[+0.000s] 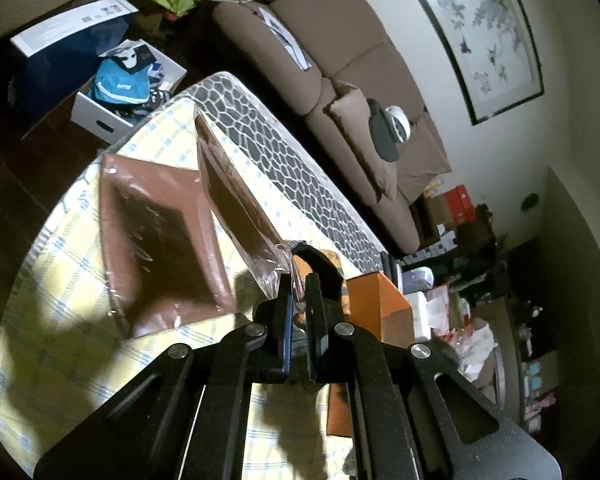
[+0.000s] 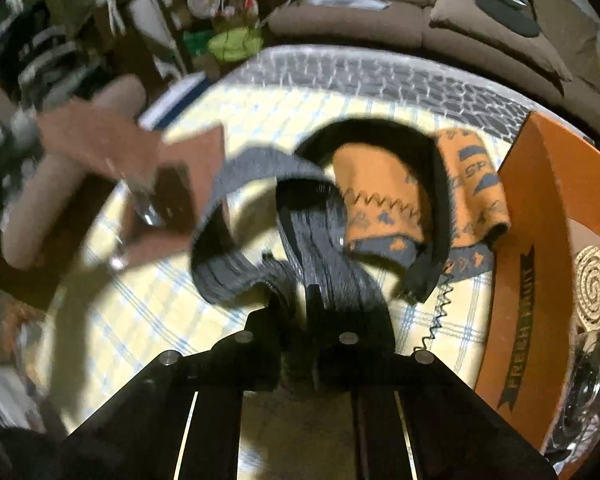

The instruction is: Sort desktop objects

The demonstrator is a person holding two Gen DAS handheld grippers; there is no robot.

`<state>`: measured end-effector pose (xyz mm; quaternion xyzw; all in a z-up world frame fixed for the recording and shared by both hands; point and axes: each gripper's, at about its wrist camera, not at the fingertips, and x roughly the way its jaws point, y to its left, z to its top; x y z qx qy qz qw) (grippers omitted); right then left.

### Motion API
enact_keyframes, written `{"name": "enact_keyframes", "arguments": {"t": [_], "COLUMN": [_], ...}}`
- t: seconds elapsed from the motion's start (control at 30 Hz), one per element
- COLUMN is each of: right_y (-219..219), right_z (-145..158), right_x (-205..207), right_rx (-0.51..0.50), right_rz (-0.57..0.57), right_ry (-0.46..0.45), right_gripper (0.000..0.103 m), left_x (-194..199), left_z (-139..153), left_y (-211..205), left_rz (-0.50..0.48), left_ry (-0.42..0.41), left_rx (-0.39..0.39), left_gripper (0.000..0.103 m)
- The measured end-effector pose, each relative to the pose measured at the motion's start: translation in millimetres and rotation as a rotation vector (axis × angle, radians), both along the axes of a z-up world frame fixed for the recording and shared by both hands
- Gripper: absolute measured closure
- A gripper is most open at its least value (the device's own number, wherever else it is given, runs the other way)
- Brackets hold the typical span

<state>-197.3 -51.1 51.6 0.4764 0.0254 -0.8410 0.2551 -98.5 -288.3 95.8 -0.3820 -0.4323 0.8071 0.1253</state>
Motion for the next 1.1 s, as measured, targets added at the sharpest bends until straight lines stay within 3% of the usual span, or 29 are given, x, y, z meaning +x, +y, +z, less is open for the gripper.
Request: {"name": "enact_keyframes", "arguments": {"t": [0.3, 0.53, 0.67, 0.73, 0.77, 0.8, 1.1], "right_y": [73.3, 144.9, 155.9, 144.1, 137.7, 131.5, 77.6], "right_z": [98.9, 146.7, 145.4, 133.3, 126.6, 119.2, 53.3], "right_x": [17.3, 37.1, 36.7, 34.4, 32.1, 29.4, 11.5], "right_rx": [-0.364, -0.491, -0.427, -0.332, -0.316, -0.304, -0.093], "right_rz": [-0.170, -0.274, -0.272, -0.265, -0.255, -0.243, -0.160], "right_ry": [0.159, 0.246, 0.211, 0.191, 0.171, 0.149, 0.042], "right_gripper": [0.095, 0.095, 0.091, 0.079, 0.068, 0.065, 0.058], "left_x": [-0.4, 2.7, 4.5, 5.4, 5.9, 6.8, 6.2], "left_z": [21.0, 38.1, 42.8, 41.6, 40.6, 40.1, 38.3], "left_y": [42.1, 91.7, 114.3, 120.0, 121.7, 122.8, 116.1], "left_rz": [-0.064, -0.152, -0.172, -0.175, -0.176, -0.174, -0.152], "left_ry": [0.071, 0.120, 0.120, 0.110, 0.105, 0.099, 0.083], "left_rx": [0.006, 0.005, -0.038, -0.056, -0.065, -0.073, -0.082], "left_gripper": [0.098, 0.098, 0.098, 0.098, 0.098, 0.098, 0.098]}}
